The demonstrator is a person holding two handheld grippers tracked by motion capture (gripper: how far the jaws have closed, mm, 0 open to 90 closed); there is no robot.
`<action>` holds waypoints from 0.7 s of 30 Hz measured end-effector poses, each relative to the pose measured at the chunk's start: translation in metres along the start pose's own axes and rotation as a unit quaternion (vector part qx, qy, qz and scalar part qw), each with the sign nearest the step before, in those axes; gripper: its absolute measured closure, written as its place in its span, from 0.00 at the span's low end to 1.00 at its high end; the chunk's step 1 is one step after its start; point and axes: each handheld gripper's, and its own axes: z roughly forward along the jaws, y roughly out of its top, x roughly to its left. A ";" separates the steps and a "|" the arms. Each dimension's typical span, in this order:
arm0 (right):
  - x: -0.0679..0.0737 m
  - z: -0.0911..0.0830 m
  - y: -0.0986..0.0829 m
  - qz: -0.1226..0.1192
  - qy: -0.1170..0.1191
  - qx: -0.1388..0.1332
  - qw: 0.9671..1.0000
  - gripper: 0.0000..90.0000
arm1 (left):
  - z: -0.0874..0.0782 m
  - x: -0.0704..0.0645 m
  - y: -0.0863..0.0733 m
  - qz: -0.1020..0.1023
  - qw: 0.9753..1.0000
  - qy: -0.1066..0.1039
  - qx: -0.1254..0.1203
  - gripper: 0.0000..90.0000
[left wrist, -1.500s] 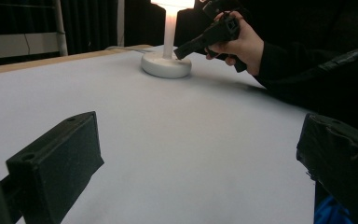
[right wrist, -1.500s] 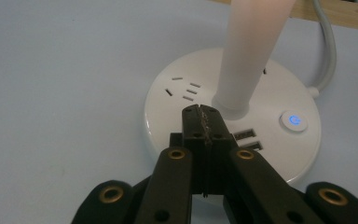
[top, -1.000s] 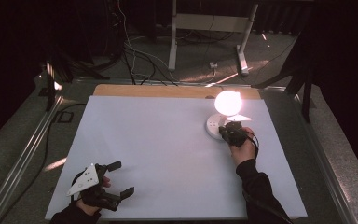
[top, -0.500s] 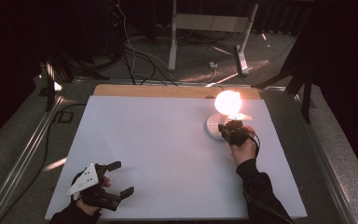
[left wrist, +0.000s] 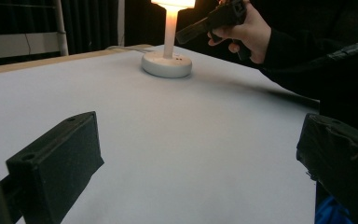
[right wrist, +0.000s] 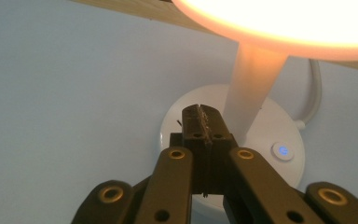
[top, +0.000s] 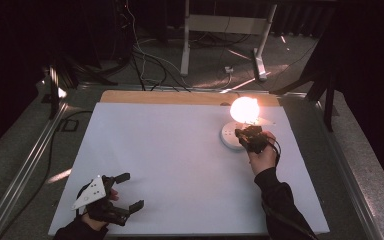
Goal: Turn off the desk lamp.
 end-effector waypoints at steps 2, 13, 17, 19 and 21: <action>-0.002 0.003 -0.003 0.003 -0.001 0.005 1.000 1.00 | 0.000 0.000 0.000 0.001 1.000 -0.001 0.000 0.01; -0.003 0.012 -0.013 0.007 -0.003 0.020 1.000 1.00 | 0.000 0.000 0.000 0.002 1.000 0.000 0.000 0.01; -0.004 0.015 -0.015 0.004 -0.004 0.024 1.000 1.00 | 0.000 0.000 0.000 0.002 1.000 0.000 0.000 0.01; -0.004 0.016 -0.016 0.006 -0.005 0.025 1.000 1.00 | 0.000 0.000 0.000 0.001 1.000 0.000 0.000 0.01; -0.004 0.018 -0.017 0.006 -0.005 0.028 1.000 1.00 | 0.000 0.000 0.000 0.001 1.000 0.000 0.000 0.01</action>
